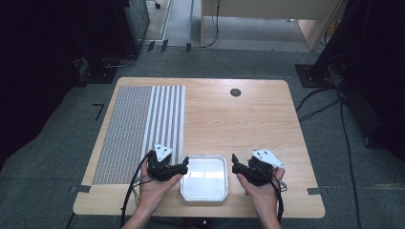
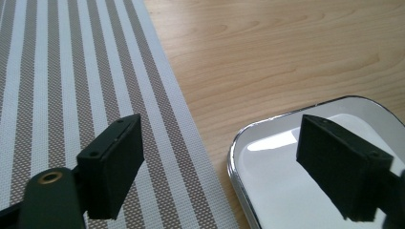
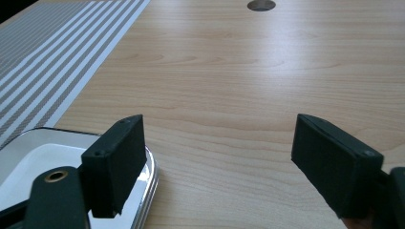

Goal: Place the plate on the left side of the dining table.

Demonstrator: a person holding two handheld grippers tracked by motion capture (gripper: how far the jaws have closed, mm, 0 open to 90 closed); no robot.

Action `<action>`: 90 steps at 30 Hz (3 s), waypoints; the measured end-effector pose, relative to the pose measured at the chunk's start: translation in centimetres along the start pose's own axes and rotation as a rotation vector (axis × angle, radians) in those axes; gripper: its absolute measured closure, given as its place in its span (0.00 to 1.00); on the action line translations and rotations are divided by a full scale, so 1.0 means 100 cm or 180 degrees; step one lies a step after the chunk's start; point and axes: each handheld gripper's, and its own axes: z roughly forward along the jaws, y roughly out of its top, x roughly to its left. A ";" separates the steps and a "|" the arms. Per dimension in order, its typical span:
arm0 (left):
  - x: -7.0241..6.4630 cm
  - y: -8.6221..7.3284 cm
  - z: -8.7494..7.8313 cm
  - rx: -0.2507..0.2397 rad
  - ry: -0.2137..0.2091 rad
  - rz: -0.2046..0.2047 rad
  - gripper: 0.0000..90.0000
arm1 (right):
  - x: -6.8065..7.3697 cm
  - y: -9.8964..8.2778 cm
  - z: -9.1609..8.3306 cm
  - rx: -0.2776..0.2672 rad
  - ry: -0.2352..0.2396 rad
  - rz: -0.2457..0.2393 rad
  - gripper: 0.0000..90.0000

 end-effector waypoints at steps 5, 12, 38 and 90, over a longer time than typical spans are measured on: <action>-0.005 -0.004 -0.001 0.0006 -0.0006 0.0001 0.30 | 0.002 -0.001 -0.004 -0.0075 -0.0008 0.0070 0.33; -0.007 -0.011 -0.003 0.0017 -0.0172 -0.0055 0.58 | 0.004 -0.007 -0.004 -0.0023 0.0252 0.0221 0.63; -0.008 -0.035 0.000 0.0320 -0.0283 0.0052 0.88 | 0.013 -0.038 0.010 0.0581 0.0843 0.0561 0.93; -0.019 -0.035 -0.005 0.0139 -0.0325 0.0215 0.66 | 0.001 -0.038 -0.012 0.0451 0.0546 0.1048 0.93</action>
